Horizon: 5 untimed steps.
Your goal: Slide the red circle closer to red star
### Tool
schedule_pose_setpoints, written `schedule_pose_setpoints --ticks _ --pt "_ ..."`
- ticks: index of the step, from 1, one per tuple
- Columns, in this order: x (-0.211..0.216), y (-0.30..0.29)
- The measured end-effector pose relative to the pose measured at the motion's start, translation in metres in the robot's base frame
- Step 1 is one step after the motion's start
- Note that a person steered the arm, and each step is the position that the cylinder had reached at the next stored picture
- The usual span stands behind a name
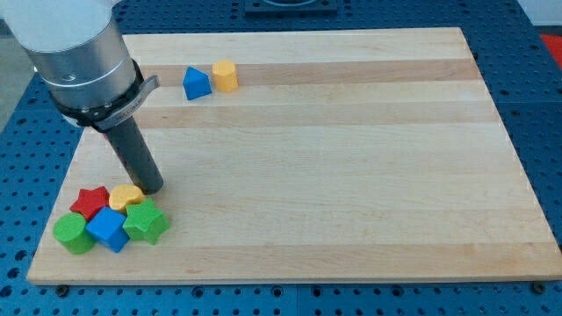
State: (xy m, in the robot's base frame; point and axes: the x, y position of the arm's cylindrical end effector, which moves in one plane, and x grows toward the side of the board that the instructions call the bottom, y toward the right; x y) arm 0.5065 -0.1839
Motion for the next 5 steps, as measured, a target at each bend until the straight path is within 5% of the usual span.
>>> schedule_pose_setpoints --ticks 1,3,5 --pt "-0.012 0.012" --pt "-0.117 0.023" --pt "-0.17 -0.047"
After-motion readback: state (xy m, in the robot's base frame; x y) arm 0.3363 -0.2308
